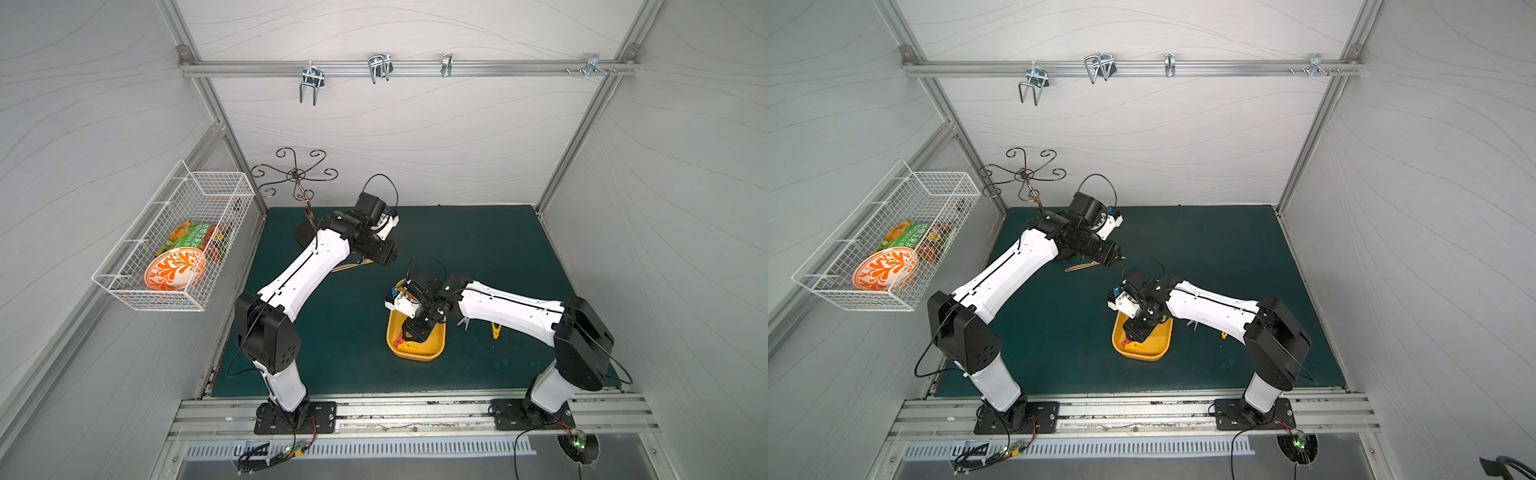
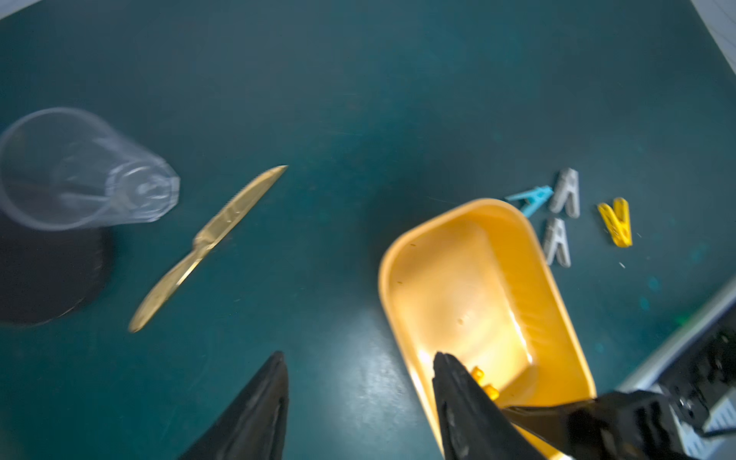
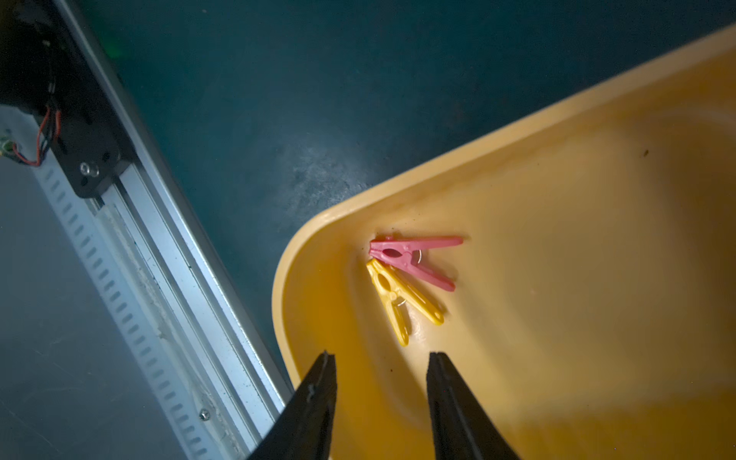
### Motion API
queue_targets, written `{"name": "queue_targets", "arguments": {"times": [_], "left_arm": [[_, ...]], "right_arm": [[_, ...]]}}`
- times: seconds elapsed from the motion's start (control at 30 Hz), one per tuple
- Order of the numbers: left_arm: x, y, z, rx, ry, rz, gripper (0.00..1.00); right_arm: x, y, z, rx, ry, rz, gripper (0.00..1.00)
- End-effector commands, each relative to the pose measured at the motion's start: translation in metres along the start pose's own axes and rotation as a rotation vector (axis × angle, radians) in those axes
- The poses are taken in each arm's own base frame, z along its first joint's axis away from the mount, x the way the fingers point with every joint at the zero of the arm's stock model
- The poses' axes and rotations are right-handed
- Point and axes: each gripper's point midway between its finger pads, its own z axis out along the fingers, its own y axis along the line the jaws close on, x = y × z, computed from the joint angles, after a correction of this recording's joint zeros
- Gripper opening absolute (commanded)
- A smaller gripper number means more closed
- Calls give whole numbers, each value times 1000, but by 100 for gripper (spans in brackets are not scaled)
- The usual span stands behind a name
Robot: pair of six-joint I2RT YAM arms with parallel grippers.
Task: Take the clothespins out of the storage box
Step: Pick up the clothespin from the storage box.
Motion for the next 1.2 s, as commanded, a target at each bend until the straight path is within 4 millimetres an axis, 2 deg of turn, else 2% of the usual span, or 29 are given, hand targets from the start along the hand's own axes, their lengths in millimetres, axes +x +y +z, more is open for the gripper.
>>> {"name": "queue_targets", "arguments": {"times": [0.0, 0.07, 0.17, 0.37, 0.53, 0.7, 1.17], "left_arm": [[-3, 18, -18, -18, -30, -45, 62], [-2, 27, -21, -27, -33, -68, 62], [1, 38, -24, -35, -30, -101, 62], [2, 62, -32, -52, -44, -183, 62], [4, 77, -37, -66, -48, -239, 62], [8, 94, -45, -86, -61, -292, 62], [10, 105, -52, -85, -77, -344, 62]], "right_arm": [[-12, 4, 6, -46, -16, -175, 43], [-5, 4, 11, -86, 21, -228, 46], [4, -1, 13, -106, 32, -285, 44], [6, -7, 13, -78, 31, -348, 45], [18, -8, 19, -84, 56, -426, 48], [18, -11, 22, -82, 43, -492, 47], [14, -17, 58, -74, 69, -548, 45]]}}
